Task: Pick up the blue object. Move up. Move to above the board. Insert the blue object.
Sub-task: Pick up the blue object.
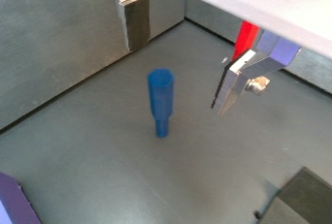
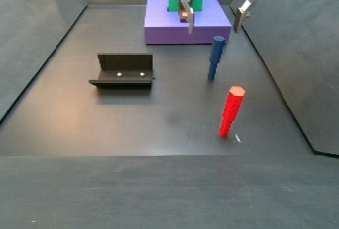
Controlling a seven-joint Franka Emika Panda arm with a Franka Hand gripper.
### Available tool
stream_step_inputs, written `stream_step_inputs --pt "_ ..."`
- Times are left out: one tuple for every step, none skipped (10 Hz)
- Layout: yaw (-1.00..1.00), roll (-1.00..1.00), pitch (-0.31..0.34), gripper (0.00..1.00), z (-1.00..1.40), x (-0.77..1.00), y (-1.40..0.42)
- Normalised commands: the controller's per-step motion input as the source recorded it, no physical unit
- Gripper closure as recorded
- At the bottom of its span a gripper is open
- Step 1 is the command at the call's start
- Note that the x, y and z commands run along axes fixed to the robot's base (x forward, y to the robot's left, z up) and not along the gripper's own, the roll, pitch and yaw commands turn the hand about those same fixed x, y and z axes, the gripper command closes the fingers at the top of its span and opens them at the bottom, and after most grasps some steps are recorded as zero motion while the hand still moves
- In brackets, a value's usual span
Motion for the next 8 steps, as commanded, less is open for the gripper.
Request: stream_step_inputs --pt "0.01 0.00 -0.151 0.00 -0.17 -0.25 0.00" --pt "0.03 0.00 -0.147 0.00 -0.21 -0.20 0.00" --pt "0.08 0.00 -0.147 0.00 -0.27 -0.14 0.00" --pt "0.11 0.00 -0.147 0.00 -0.32 -0.02 0.00" --pt "0.12 0.00 -0.137 0.00 -0.33 0.00 0.00" --pt "0.15 0.00 -0.130 0.00 -0.37 0.08 0.00" --pt "0.16 0.00 -0.137 0.00 -0.41 0.12 0.00" --pt "0.17 0.00 -0.157 0.00 -0.47 0.14 0.00"
